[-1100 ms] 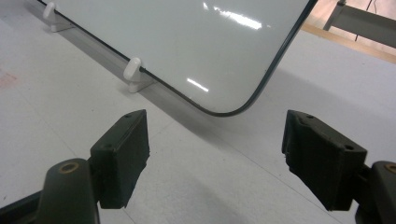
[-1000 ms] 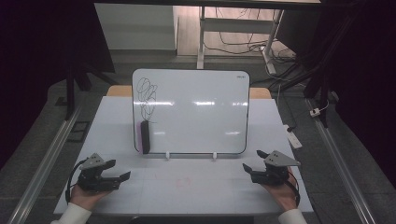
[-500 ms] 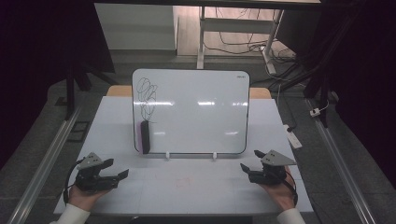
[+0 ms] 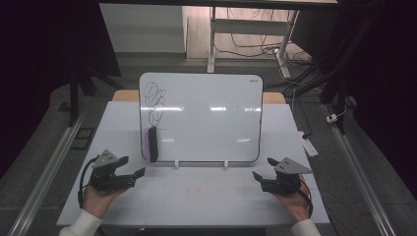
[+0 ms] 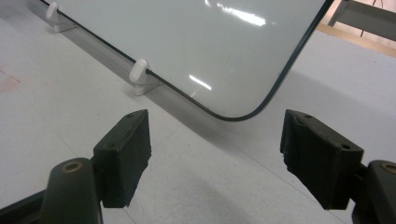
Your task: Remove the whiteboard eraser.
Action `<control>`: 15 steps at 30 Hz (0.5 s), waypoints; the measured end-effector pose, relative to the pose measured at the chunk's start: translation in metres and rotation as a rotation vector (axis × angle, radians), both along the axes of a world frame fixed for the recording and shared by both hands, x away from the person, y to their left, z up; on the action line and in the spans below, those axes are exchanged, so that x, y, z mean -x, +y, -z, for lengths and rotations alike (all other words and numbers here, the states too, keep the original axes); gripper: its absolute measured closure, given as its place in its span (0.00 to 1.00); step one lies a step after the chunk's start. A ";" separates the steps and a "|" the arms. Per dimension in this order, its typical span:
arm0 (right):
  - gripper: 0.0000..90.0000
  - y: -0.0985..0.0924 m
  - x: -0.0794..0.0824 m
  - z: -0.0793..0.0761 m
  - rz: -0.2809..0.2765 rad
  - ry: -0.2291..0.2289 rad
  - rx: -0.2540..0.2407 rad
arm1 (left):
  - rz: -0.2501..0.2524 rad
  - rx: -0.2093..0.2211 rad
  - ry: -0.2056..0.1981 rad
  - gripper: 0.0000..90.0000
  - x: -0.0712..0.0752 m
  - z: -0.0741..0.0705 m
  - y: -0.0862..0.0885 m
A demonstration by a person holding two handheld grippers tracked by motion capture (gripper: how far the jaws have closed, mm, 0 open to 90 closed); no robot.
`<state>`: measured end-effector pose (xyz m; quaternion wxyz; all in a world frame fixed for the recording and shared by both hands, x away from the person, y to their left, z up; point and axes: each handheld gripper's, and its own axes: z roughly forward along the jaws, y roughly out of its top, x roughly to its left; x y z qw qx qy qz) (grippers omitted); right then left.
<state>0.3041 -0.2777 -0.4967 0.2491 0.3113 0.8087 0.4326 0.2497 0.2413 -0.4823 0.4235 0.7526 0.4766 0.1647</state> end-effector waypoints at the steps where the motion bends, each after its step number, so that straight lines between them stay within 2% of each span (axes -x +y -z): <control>1: 0.27 0.000 0.000 0.000 0.000 0.000 0.000 | -0.004 -0.004 -0.001 0.24 -0.002 -0.001 -0.002; 12: 0.27 0.005 0.002 -0.001 -0.010 -0.002 -0.005 | -0.023 -0.052 -0.017 0.27 -0.025 -0.007 -0.026; 15: 0.27 0.005 0.002 -0.001 -0.006 -0.002 -0.011 | -0.037 -0.067 -0.022 0.32 -0.032 -0.009 -0.034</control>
